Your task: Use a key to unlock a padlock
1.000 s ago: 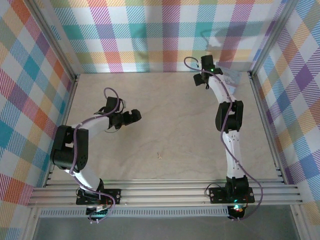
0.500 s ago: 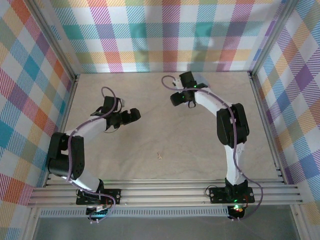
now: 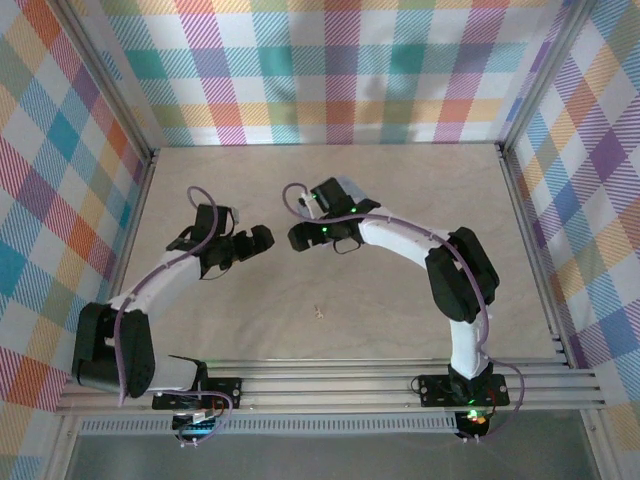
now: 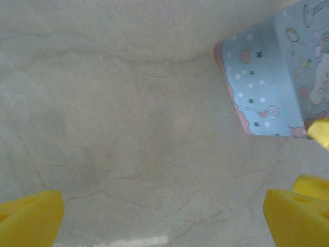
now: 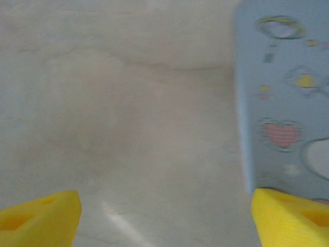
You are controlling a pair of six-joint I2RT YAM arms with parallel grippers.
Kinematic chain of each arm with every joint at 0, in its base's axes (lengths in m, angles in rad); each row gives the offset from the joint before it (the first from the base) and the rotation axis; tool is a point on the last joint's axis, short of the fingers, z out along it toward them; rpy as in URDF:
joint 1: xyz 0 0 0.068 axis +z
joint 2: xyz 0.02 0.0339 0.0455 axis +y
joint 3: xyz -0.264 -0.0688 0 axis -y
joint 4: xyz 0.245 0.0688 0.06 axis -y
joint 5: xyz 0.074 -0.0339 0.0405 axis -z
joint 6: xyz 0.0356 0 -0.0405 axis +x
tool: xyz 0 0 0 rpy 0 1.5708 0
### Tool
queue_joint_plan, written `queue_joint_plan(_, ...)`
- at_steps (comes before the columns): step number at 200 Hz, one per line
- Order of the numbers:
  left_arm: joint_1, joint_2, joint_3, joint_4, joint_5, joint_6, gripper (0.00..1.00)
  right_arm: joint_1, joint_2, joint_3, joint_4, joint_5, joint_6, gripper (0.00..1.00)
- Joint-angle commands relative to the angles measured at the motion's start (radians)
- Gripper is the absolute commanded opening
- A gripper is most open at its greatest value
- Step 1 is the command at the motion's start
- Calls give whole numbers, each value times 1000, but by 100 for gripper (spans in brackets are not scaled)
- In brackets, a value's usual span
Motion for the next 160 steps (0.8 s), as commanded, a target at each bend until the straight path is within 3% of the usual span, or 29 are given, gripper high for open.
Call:
queue_joint_plan(1, -14, -55, -42, -21, 23, -80, 97, -14, -70, 87, -40, 37, 26, 88)
queue_joint_plan(21, -17, -66, -88, 85, 96, -177, 91, -56, -54, 212, -138, 83, -29, 92)
queue_joint_plan(48, -36, -33, -115, 199, 138, -311, 75, -166, 46, 388, -295, 146, -42, 95)
queue_joint_plan(77, -74, 70, -55, 250, 152, -369, 68, -307, 230, 640, -489, 59, -7, 96)
queue_joint_plan(103, -95, 184, 26, 255, 167, -378, 65, -365, 364, 801, -581, -51, -14, 96)
queue_joint_plan(160, -107, 416, 180, 269, 203, -380, 59, -373, 385, 676, -472, -383, -19, 87)
